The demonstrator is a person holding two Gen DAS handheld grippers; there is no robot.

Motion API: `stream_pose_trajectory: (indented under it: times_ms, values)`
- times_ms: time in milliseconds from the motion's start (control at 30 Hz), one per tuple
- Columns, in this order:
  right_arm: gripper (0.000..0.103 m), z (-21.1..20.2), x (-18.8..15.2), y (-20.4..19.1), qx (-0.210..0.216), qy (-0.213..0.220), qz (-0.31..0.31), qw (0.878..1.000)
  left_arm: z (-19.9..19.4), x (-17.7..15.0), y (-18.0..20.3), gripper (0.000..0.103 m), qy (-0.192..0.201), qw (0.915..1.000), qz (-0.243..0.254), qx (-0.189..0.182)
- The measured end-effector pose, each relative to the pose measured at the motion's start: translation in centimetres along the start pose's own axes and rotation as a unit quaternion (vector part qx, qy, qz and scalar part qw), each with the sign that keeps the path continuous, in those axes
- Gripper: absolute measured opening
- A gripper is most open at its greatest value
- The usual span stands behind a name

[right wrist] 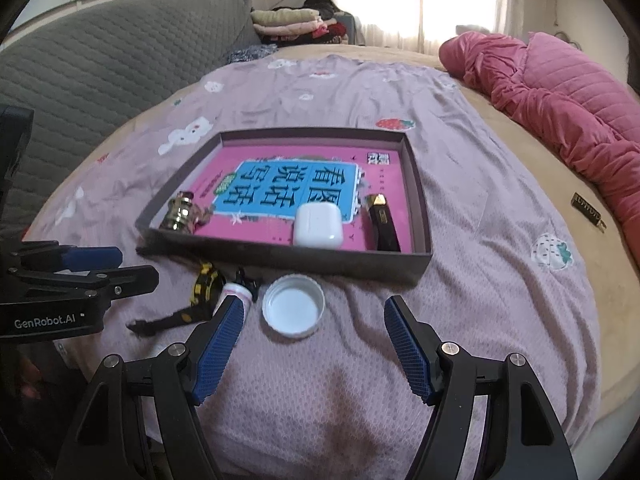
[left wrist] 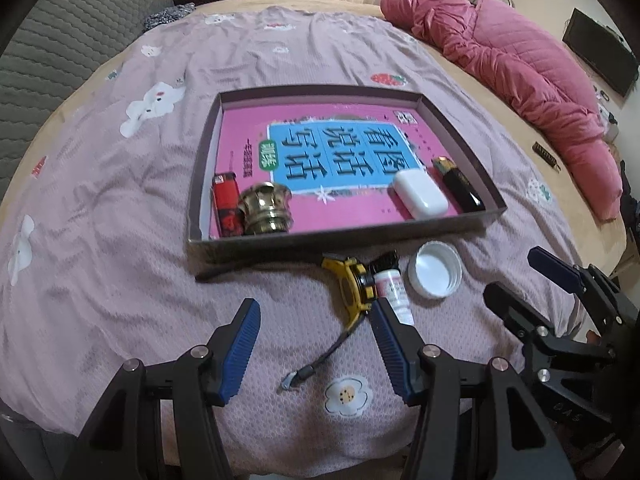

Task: Organize rigid objects
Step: 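Move the left tool toward the yellow tape measure while the right tool approaches the white bottle cap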

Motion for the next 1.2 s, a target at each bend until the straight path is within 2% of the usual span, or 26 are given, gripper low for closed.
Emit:
stream_pose_trajectory:
  times_ms: [267,700,1200]
  values:
    - [0.074,1.1,-1.3,-0.7,0.001,-0.020,-0.013,1.000,1.1,-1.3,1.1,0.057,-0.021,0.9997,0.007,-0.009]
    - [0.074,3.6,-3.0,-0.9,-0.003,-0.052,-0.023,0.998,2.7,-1.5,1.9,0.057,-0.041,0.9990,0.005,-0.015]
    - [0.074,4.8,-3.2,0.0,-0.006,-0.061,-0.007,0.998,5.0,-0.6,1.1,0.058,-0.054,0.9982,-0.024,0.002]
Point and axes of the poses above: each gripper's, at about its wrist camera, not at the fingertips, and z roughly the way its jaws point, y to its right, x to its top, the point moved 8 cm from there along z, roughly the way its jaws point, and after that the axes turned 1 degree about z, right-handed, at the moved point
